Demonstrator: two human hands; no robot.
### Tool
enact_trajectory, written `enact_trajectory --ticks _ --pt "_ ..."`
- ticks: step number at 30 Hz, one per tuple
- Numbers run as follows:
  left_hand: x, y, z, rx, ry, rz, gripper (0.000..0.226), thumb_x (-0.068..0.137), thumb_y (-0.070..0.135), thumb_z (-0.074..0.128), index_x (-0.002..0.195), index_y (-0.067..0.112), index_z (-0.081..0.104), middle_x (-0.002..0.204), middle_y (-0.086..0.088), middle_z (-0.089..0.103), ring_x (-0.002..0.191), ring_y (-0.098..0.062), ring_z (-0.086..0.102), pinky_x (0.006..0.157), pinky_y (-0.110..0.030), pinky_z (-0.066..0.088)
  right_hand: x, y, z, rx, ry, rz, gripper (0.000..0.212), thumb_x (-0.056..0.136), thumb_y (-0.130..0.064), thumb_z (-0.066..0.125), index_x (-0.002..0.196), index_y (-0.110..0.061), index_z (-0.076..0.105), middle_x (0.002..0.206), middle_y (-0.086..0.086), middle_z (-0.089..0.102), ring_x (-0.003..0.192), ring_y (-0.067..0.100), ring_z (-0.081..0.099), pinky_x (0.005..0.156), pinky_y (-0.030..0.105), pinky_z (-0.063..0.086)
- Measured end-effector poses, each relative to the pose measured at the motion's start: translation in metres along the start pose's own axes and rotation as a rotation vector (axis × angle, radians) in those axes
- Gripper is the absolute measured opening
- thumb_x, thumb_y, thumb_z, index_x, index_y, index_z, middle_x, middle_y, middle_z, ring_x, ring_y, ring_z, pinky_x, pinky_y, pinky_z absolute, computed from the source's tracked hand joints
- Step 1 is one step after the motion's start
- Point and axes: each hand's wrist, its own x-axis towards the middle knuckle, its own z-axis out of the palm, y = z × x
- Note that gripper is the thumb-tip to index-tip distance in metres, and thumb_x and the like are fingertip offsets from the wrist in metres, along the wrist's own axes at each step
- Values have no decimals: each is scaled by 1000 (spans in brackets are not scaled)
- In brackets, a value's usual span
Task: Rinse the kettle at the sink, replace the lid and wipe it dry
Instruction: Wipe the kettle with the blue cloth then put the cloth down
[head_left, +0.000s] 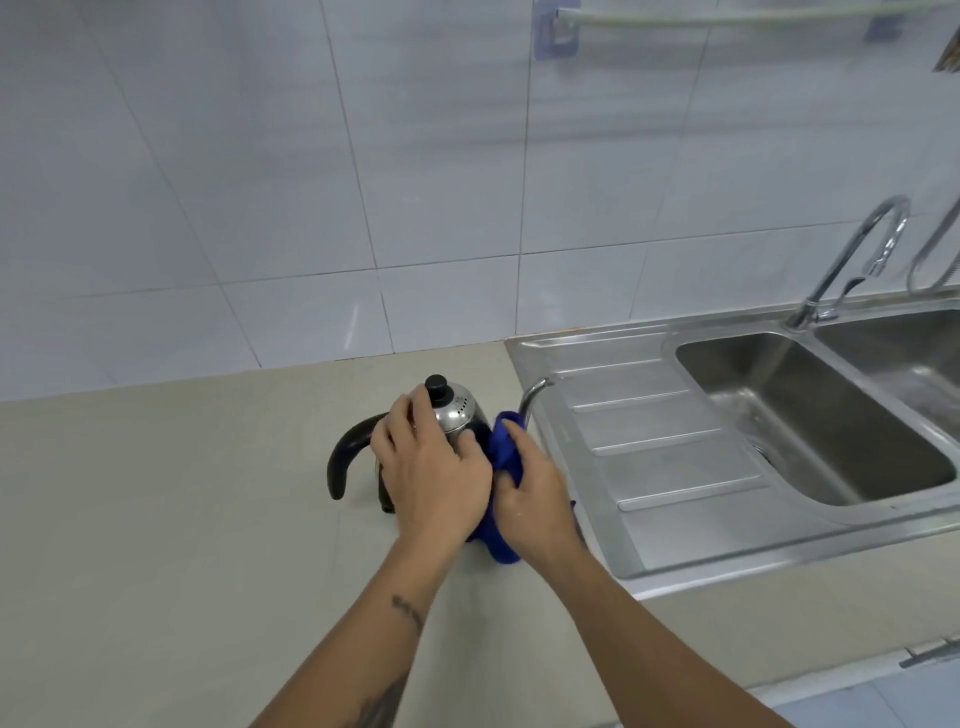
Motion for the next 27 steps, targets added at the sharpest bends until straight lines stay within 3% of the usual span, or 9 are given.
enact_trajectory --ticks 2,3,7,10,14,19,22,24,27 --pt "-1 4 10 -68 49 -51 61 90 30 52 147 21 31 153 1 27 142 -22 13 113 -35 23 -4 9 10 -12 -42 -36 55 90 -9 54 142 -29 48 128 -3 64 114 14 61 100 37 51" --pt "0 4 13 -66 74 -57 60 90 33 53 145 21 33 151 1 28 142 -22 14 113 -35 24 -6 18 11 -16 -68 -33 55 90 -9 54 141 -29 49 127 -3 64 114 13 61 100 40 52" --pt "5 1 19 12 144 -19 62 86 41 61 138 15 41 143 -4 39 138 -26 25 109 -40 33 -12 36 -17 -78 -104 41 52 88 0 50 133 -21 60 121 -4 68 110 14 62 102 36 50" --pt "11 -3 19 75 170 10 59 82 40 66 131 15 44 136 -5 45 131 -28 32 96 -46 44 0 41 -39 -8 58 155 54 87 5 52 134 -20 60 127 0 65 116 21 60 104 36 48" --pt "17 -9 14 125 122 45 58 83 35 67 133 15 45 139 -3 45 131 -28 34 95 -47 40 30 23 -51 86 111 180 53 92 0 52 139 -24 54 129 -2 62 114 21 59 100 39 51" --pt "41 -23 -3 54 -35 129 55 85 28 68 136 24 47 137 9 50 135 -18 37 107 -42 25 46 3 -54 49 -153 116 52 86 9 48 108 -34 65 107 2 70 101 26 66 92 46 56" --pt "53 -22 -15 81 -152 74 55 88 22 64 139 34 44 135 12 47 137 -16 25 104 -34 17 33 10 -55 51 -318 59 58 90 8 51 120 -40 62 117 -5 68 108 15 64 97 38 54" --pt "59 -21 -19 25 -240 13 56 89 17 59 139 38 42 128 8 45 133 -21 28 107 -32 23 23 18 -53 35 -438 26 58 92 5 51 134 -36 57 123 -7 65 111 13 62 98 33 53" --pt "60 -13 -19 -69 -290 11 49 88 10 56 131 33 50 124 4 49 121 -26 47 103 -42 43 23 31 -52 -82 -550 -5 57 94 1 49 137 -35 56 123 -9 64 111 12 61 97 30 53"
